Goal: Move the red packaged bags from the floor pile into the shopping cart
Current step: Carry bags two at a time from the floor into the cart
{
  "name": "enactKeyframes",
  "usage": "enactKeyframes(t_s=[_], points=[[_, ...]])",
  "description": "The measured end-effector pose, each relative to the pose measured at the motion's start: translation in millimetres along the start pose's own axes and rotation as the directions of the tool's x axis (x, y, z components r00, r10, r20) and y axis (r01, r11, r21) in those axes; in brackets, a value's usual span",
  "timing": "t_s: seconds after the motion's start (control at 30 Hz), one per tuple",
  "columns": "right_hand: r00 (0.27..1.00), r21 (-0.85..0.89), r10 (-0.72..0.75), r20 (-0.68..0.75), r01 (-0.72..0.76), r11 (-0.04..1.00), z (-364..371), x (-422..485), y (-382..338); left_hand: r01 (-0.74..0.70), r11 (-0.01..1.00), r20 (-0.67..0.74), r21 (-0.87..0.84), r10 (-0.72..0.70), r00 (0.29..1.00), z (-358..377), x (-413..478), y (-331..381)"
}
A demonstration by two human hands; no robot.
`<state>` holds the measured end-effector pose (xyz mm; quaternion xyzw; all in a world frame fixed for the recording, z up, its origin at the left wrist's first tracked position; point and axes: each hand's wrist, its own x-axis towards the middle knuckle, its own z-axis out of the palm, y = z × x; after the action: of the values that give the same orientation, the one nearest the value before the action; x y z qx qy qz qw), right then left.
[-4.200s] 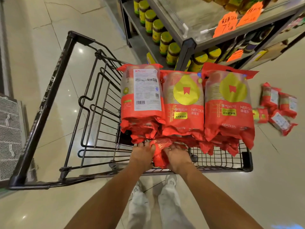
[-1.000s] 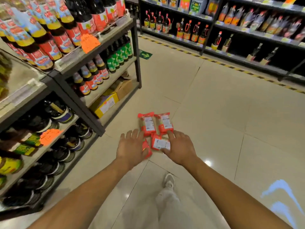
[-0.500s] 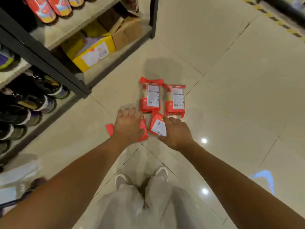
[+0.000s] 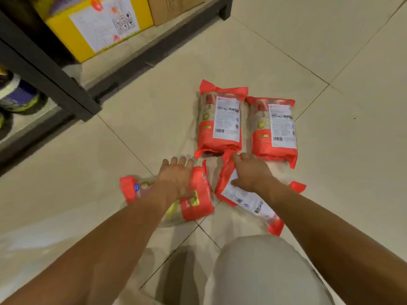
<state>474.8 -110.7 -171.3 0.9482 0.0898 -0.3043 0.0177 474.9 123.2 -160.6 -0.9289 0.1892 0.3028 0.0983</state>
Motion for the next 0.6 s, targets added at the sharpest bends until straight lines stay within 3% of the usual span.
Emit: enactKeyframes(t_s=[0.07, 0.17, 0.23, 0.4, 0.6], points=[[1.0, 0.059, 0.009, 0.029, -0.01, 0.998, 10.9, 24.2, 1.3, -0.02, 0.999, 0.043, -0.043, 0.022, 0.999, 9.9, 20.4, -0.9], [0.986, 0.312, 0.004, 0.165, -0.056, 0.948, 10.5, 48.4, 11.8, -0.01, 0.971, 0.2, -0.239, 0.06, 0.978, 17.6, 44.5, -6.0], [0.985, 0.355, -0.004, 0.171, -0.058, 0.933, 11.1, 52.7, 16.5, 0.009, 0.945, 0.253, -0.328, 0.078, 0.964, 20.0, 51.6, -9.1], [0.993, 0.302, 0.058, 0.099, -0.085, 0.949, 20.3, 38.9, 6.7, -0.011, 0.967, 0.23, -0.253, 0.071, 0.971, 19.0, 44.4, -2.2], [0.996, 0.28, 0.094, 0.002, -0.091, 0.956, 8.6, -19.6, -16.4, 0.035, 0.98, 0.048, -0.195, -0.026, 0.998, 5.9, -11.7, -3.0]])
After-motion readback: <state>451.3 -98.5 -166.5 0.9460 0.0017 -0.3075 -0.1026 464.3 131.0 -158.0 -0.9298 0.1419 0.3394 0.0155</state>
